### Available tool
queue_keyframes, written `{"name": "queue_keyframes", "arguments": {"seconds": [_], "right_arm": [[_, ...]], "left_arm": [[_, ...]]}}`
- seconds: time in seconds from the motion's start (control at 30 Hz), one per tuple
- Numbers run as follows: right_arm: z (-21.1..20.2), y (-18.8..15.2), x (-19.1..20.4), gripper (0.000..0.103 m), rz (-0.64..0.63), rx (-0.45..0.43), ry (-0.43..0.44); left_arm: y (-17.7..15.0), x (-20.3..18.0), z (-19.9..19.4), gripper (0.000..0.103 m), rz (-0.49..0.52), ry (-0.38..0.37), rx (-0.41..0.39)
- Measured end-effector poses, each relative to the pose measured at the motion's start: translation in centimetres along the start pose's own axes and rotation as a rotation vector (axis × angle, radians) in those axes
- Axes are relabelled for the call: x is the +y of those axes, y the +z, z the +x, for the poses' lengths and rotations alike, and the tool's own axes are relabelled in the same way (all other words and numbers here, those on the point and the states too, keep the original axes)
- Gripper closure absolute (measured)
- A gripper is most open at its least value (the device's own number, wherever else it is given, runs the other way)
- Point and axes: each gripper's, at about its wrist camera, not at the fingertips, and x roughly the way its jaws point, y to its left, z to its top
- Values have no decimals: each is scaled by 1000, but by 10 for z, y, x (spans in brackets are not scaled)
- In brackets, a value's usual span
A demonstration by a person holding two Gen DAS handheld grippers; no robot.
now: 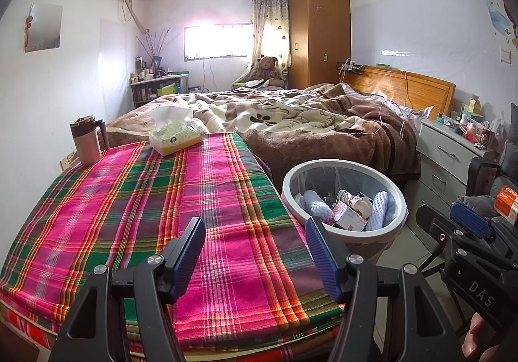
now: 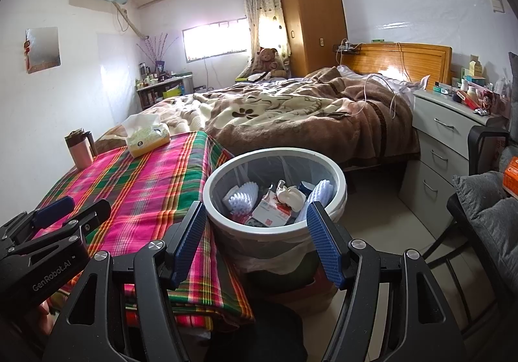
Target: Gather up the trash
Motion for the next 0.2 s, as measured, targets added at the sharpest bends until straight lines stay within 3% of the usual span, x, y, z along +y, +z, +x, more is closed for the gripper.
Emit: {"name": "queue_keyframes", "arguments": {"seconds": [0.2], "right_arm": [[0, 0, 1, 37, -2, 0, -1]], "left_arm": [[0, -1, 0, 39, -1, 2, 1]]}}
